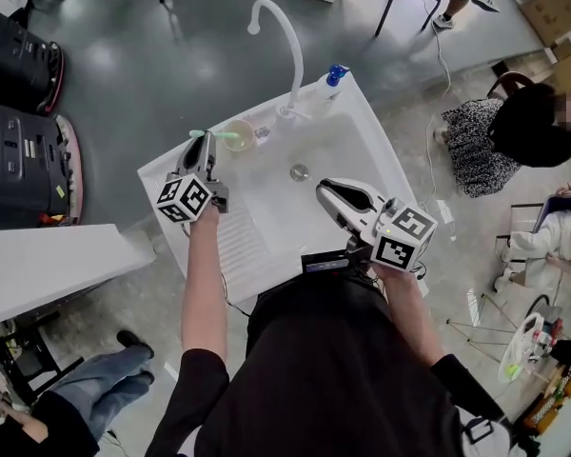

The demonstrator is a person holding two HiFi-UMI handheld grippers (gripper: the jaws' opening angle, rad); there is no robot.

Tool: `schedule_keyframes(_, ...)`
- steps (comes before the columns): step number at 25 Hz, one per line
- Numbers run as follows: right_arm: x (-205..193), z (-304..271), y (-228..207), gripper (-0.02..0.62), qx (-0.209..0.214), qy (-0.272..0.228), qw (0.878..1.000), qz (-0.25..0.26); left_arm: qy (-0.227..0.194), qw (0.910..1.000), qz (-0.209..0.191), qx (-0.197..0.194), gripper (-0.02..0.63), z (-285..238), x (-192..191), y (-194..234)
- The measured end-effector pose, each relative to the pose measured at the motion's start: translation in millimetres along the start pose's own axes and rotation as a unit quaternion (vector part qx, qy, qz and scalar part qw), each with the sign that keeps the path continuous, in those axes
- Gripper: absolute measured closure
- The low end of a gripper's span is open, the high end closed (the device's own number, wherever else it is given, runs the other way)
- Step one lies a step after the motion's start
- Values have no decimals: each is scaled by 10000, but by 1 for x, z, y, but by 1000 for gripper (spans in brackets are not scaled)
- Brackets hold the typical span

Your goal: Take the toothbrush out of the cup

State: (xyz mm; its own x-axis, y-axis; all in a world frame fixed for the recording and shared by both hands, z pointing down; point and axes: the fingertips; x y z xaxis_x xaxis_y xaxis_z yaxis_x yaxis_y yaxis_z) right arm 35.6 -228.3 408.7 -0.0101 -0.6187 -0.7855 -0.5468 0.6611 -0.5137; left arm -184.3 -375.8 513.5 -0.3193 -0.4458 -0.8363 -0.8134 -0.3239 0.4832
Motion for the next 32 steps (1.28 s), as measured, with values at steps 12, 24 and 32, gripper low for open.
schedule_keyframes(12, 1, -12, 19, 558, 51, 28, 10000, 66, -509, 9933, -85, -1030, 577, 50, 57, -66)
schedule_keyframes(24, -15, -26, 42, 558, -37, 76, 9998, 184, -558, 9642, 63, -2592, 577, 106, 68, -124)
schedule_keyframes(32, -13, -28, 57, 557, -144, 92, 9994, 317, -626, 9410, 213, -3318, 577, 139, 79, -141)
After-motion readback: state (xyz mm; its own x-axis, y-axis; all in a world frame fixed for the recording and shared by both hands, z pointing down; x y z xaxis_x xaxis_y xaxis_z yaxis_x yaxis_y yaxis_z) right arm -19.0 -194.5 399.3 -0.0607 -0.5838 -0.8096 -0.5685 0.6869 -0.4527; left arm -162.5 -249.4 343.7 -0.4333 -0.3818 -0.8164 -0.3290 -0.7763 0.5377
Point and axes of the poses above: the fingertips, and each gripper's own axes: z backward along the fingers, y to its left, x out of its top, and after that the axes turned 11 degrees about y, right-handed
